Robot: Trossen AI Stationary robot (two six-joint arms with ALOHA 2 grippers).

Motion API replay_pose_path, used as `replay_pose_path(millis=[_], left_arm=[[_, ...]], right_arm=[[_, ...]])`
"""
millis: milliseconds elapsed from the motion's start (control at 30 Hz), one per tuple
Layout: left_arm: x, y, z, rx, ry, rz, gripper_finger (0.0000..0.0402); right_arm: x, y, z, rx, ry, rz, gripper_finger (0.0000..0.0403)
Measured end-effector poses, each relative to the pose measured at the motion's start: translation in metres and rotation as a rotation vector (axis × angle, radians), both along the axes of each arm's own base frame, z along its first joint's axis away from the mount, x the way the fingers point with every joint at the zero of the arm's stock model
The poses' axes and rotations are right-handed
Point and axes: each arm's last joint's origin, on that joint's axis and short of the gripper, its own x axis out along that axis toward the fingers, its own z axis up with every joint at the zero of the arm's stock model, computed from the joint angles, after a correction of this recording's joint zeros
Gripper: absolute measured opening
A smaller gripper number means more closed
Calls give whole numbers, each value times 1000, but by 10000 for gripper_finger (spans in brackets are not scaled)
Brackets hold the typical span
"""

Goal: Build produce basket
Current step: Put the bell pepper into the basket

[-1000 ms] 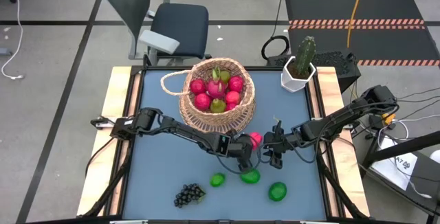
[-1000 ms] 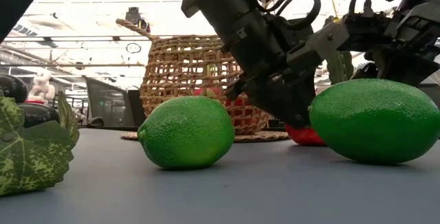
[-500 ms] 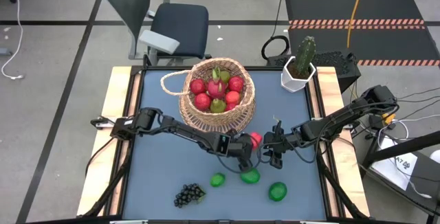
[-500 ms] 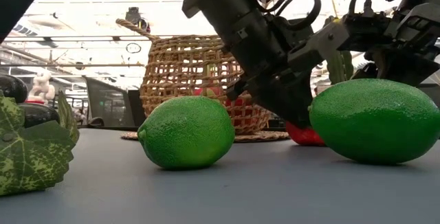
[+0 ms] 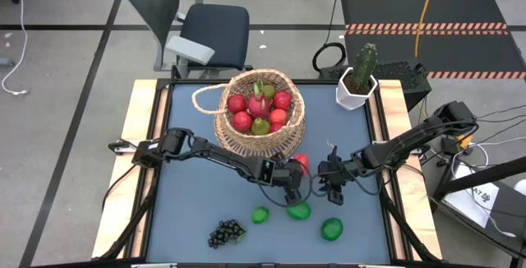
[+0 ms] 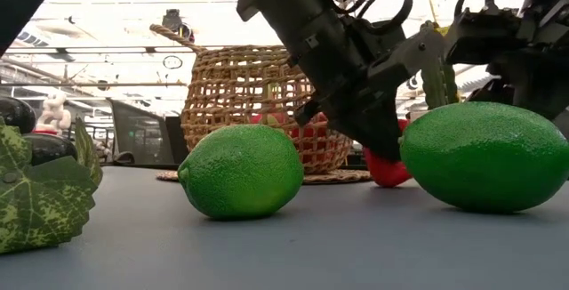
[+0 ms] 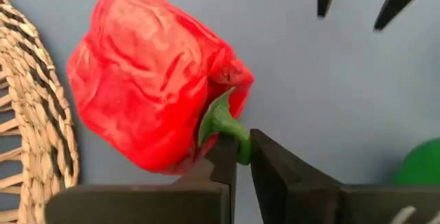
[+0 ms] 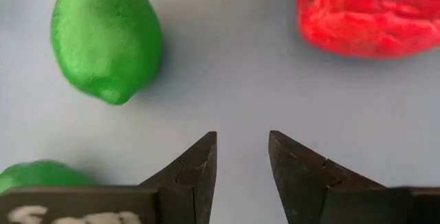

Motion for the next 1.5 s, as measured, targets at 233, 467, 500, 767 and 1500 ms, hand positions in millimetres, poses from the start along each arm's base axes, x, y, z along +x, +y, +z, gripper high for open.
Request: replay_pose_path(millis=[233,467,500,767,1500], left_arm=[[-4,-8,17,32,-27,-68,15],[-12,-18,45,31,-72,-138,28],[-14,-19,50,28,-79,-148,28],[-32,-26,89,24,-103,-203,22],[-134,5,209,-14,-44,-287,24]], right_arm=[[-11,0,12,-15,-29,-4,125],[-16,1,18,-42,-70,-11,125],[-17,1,18,-44,-67,-9,125],[-17,1,18,-46,-67,-9,125],[-16,0,19,-91,-93,-22,125]])
